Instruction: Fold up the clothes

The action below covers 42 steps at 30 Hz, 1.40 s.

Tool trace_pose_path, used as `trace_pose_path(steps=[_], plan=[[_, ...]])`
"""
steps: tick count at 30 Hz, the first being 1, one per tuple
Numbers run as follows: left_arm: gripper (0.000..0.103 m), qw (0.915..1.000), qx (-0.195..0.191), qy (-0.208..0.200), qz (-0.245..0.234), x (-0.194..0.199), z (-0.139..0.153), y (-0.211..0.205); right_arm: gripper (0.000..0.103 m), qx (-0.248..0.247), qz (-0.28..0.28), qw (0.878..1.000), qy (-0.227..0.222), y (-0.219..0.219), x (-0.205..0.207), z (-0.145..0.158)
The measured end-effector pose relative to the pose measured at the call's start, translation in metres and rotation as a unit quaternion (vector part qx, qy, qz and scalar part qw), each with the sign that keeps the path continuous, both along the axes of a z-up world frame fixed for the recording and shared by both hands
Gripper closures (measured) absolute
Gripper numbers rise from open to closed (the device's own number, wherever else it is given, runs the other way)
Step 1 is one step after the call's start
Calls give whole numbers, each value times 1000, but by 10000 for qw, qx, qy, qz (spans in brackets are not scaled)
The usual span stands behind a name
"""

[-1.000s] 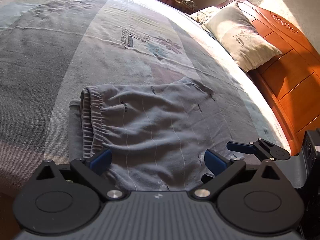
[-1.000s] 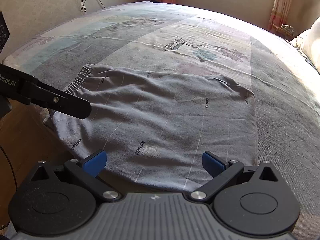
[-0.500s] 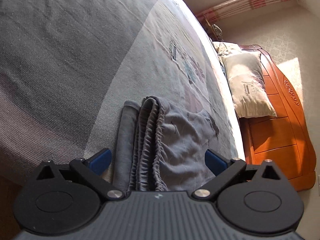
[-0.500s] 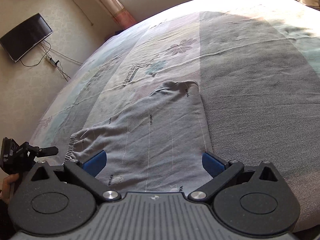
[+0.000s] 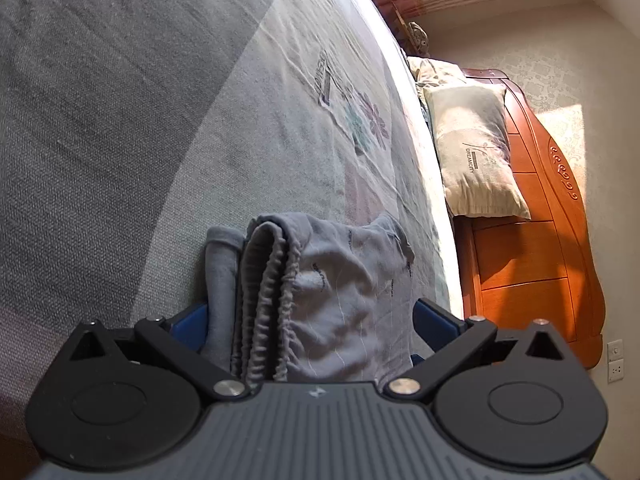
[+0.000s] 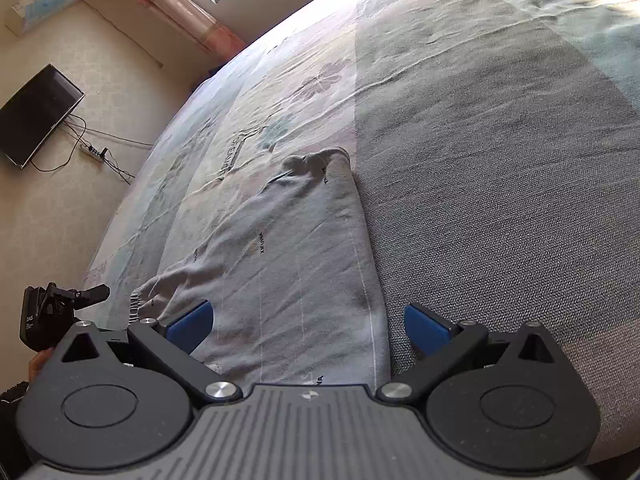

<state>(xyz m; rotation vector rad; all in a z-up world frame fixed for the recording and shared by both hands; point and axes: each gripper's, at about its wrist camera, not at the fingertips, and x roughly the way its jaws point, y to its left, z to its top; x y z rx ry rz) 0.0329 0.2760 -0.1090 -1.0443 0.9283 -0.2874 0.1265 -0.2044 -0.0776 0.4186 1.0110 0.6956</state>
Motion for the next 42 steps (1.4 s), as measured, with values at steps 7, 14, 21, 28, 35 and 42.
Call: trace_pose_path(steps=[7,14,21,28,35,42], plan=[[1,9994,-280,-58,-212,-14,-9,0,0,38,-54,10000,14,-3,-1,0],[1,9983,-327,-106,-480,26,-9,-4,0,95,-57,9998,-138,-1,-5,12],[1,9961,-502,-6,-726,-9,-12,-7,0,189,17,9998,-79,3,-3,9],[1,9966,-410,-64,-711,25,-13,-13,0,503,-83,9986,130,-2,22,9],[1,9963,-464,-245,-685,25,-14,-12,0,1172,-90,9891,891,-7,69,-21],[1,9963,-479,-301,-648,24,-15,-12,0,1292,385,9847,1104,16,94,-23]])
